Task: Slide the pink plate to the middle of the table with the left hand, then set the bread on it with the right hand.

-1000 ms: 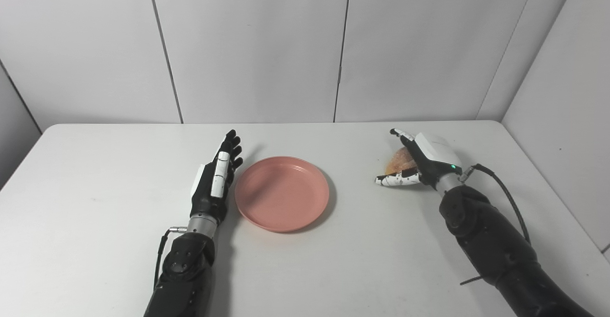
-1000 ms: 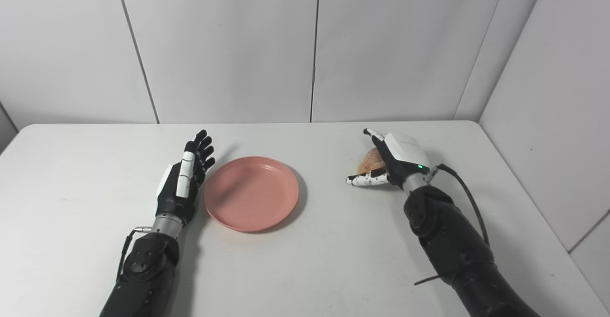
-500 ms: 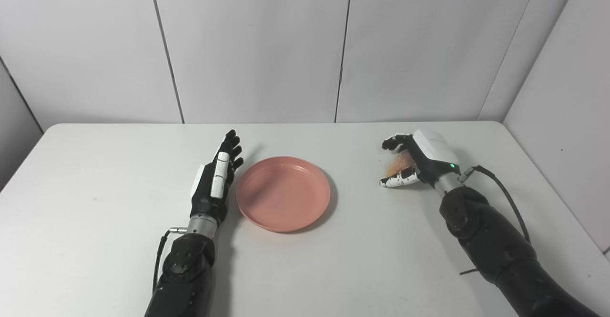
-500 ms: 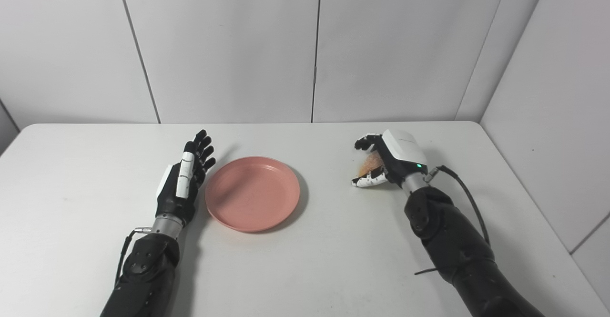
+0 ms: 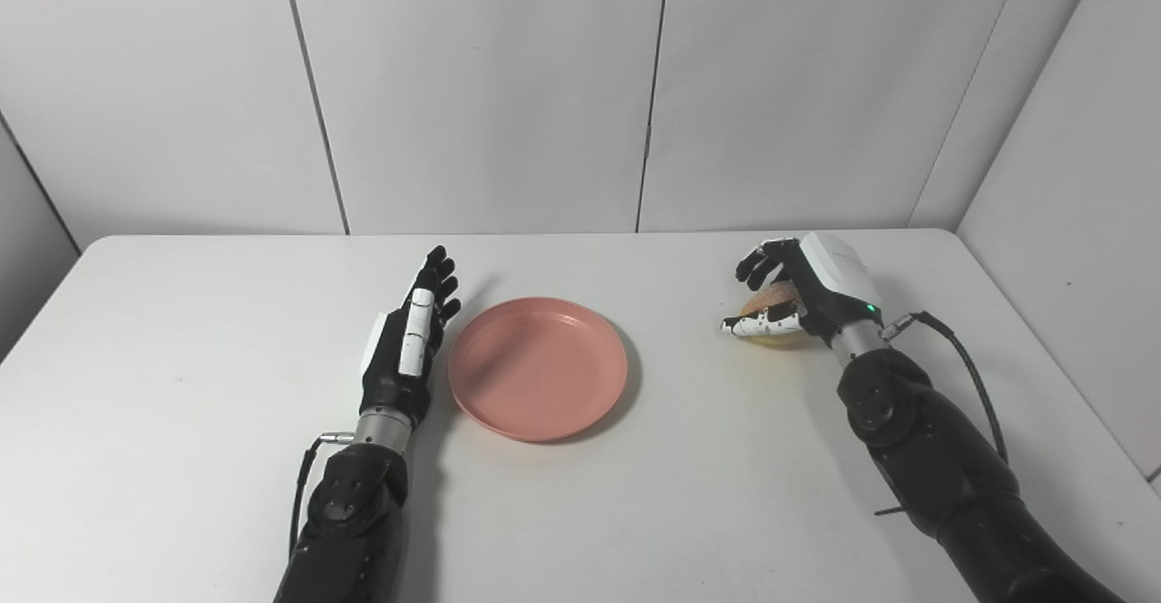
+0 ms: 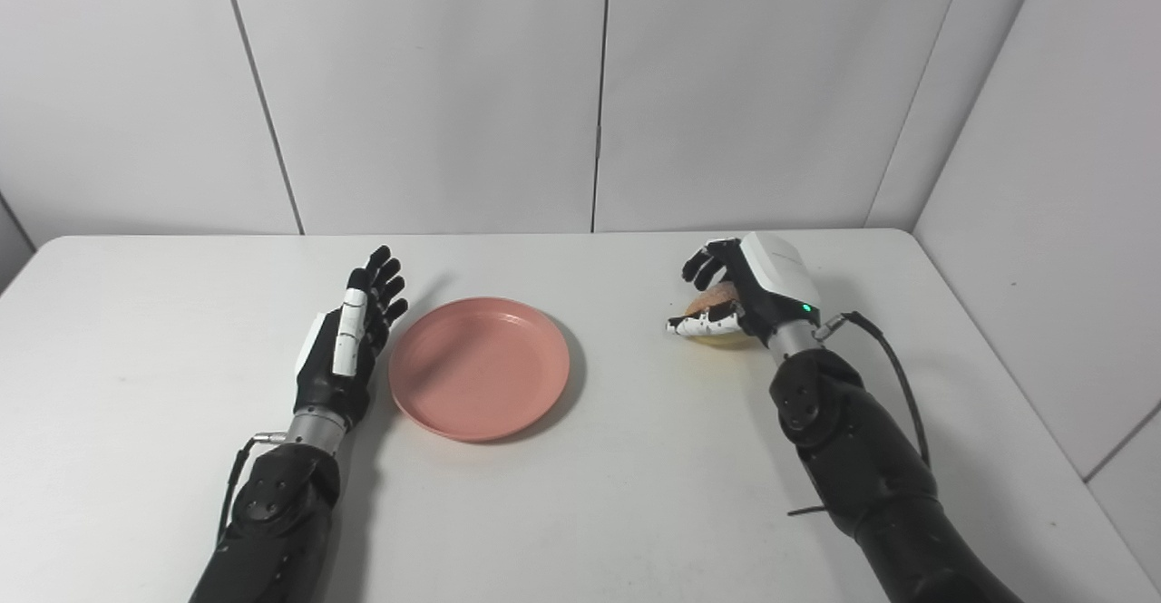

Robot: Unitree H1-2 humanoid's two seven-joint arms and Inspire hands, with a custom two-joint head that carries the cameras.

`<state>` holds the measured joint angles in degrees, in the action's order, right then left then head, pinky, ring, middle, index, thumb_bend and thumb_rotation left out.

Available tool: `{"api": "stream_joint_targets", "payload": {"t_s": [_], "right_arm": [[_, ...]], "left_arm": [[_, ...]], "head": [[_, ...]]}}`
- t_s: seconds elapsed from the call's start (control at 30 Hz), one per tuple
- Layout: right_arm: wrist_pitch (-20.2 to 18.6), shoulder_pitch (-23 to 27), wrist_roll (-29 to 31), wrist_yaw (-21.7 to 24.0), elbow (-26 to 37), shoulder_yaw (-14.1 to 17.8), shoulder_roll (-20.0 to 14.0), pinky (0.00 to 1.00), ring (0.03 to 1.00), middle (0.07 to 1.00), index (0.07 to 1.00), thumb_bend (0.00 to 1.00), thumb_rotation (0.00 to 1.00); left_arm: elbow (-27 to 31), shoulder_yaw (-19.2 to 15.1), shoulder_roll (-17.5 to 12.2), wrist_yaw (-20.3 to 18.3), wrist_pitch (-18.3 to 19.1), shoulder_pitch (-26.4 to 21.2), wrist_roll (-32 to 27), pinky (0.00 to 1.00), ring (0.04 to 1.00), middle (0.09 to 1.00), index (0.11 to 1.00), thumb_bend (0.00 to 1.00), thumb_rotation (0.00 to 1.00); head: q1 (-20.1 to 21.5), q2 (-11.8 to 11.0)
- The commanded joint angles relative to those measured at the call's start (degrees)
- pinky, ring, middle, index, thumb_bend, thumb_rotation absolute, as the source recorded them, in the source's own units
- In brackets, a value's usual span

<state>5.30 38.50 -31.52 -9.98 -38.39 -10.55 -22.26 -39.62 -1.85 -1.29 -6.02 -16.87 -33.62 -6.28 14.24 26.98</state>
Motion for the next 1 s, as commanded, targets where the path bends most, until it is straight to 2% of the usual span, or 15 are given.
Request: {"api": "stream_joint_targets", "payload": {"t_s": [0.0, 0.17, 0.27, 0.3, 0.37, 0.53, 0.6, 0.63, 0.7, 0.77, 0.83, 0.97], "right_arm": [[-0.66, 1.90, 0.11, -2.15, 2.22, 1.13, -0.94, 0.33, 0.426, 0.535, 0.490, 0.51, 0.00], [-1.15, 1.72, 0.45, -3.12, 3.72, 2.23, -0.36, 0.31, 0.421, 0.527, 0.493, 0.51, 0.00], [0.15, 1.59, 1.02, -4.11, 4.53, 2.92, -0.05, 0.29, 0.412, 0.512, 0.499, 0.51, 0.00], [0.76, 1.58, 1.24, -4.37, 4.72, 3.13, 0.02, 0.22, 0.382, 0.469, 0.509, 0.51, 0.00], [1.20, 1.55, 1.42, -4.52, 5.61, 3.28, 0.07, 0.21, 0.376, 0.459, 0.511, 0.51, 0.00], [1.09, 1.26, 1.53, -3.23, 10.10, 2.77, 0.44, 0.22, 0.373, 0.456, 0.512, 0.51, 0.00], [0.29, 1.03, 2.35, -2.12, 12.00, 2.89, 1.05, 0.19, 0.361, 0.440, 0.517, 0.51, 0.00], [0.29, 0.98, 2.88, -1.65, 12.65, 2.97, 1.37, 0.18, 0.385, 0.468, 0.499, 0.51, 0.00], [0.72, 1.03, 3.04, -1.20, 13.68, 2.64, 1.84, 0.17, 0.361, 0.439, 0.517, 0.51, 0.00], [1.18, 1.19, 2.71, -0.84, 14.73, 2.09, 2.38, 0.23, 0.375, 0.452, 0.519, 0.51, 0.00], [2.20, 1.44, 2.93, -0.72, 15.02, 1.77, 2.97, 0.25, 0.379, 0.457, 0.520, 0.51, 0.00], [2.47, 1.96, 2.59, -0.62, 15.37, 1.09, 4.33, 0.20, 0.361, 0.439, 0.521, 0.51, 0.00]], "left_arm": [[-0.28, -0.08, 0.21, -0.14, -1.22, -0.94, -0.03, 0.96, 0.980, 0.979, 0.949, 0.70, 1.00], [-0.33, -0.02, 0.26, 0.02, -1.24, -0.91, 0.16, 0.95, 0.976, 0.976, 0.947, 0.69, 1.00], [-0.43, 0.00, 0.23, 0.02, -1.26, -0.96, 0.21, 0.95, 0.977, 0.979, 0.950, 0.69, 1.00], [-0.38, 0.02, 0.25, 0.06, -1.26, -0.95, 0.24, 0.95, 0.975, 0.978, 0.948, 0.69, 1.00], [-0.42, 0.01, 0.29, 0.01, -1.29, -1.00, 0.18, 0.95, 0.975, 0.978, 0.948, 0.69, 1.00], [-0.45, 0.06, 0.41, 0.11, -1.07, -1.10, 0.24, 0.95, 0.979, 0.980, 0.950, 0.69, 1.00], [-0.44, 0.09, 0.46, 0.15, -1.14, -1.08, 0.27, 0.95, 0.977, 0.978, 0.948, 0.69, 1.00], [-0.48, 0.10, 0.48, 0.17, -1.24, -1.08, 0.30, 0.95, 0.977, 0.978, 0.948, 0.69, 1.00], [-0.42, 0.05, 0.57, 0.18, -1.20, -1.07, 0.19, 0.96, 0.978, 0.979, 0.948, 0.69, 1.00], [-0.33, -0.01, 0.67, 0.28, -1.19, -1.05, 0.13, 0.96, 0.977, 0.979, 0.949, 0.69, 1.00], [-0.40, -0.03, 0.74, 0.39, -1.36, -1.09, 0.18, 0.95, 0.976, 0.978, 0.948, 0.69, 1.00], [-0.54, -0.01, 0.78, 0.56, -1.50, -1.14, 0.25, 0.95, 0.972, 0.974, 0.946, 0.69, 1.00]], "head": [[-0.04, 0.01], [-0.02, -0.10], [-0.08, -0.18], [-0.09, -0.19], [-0.13, -0.25], [-0.35, -0.50], [-0.50, -0.56], [-0.59, -0.64], [-0.67, -0.67], [-0.79, -0.71], [-0.86, -0.71], [-1.06, -0.81]]}}
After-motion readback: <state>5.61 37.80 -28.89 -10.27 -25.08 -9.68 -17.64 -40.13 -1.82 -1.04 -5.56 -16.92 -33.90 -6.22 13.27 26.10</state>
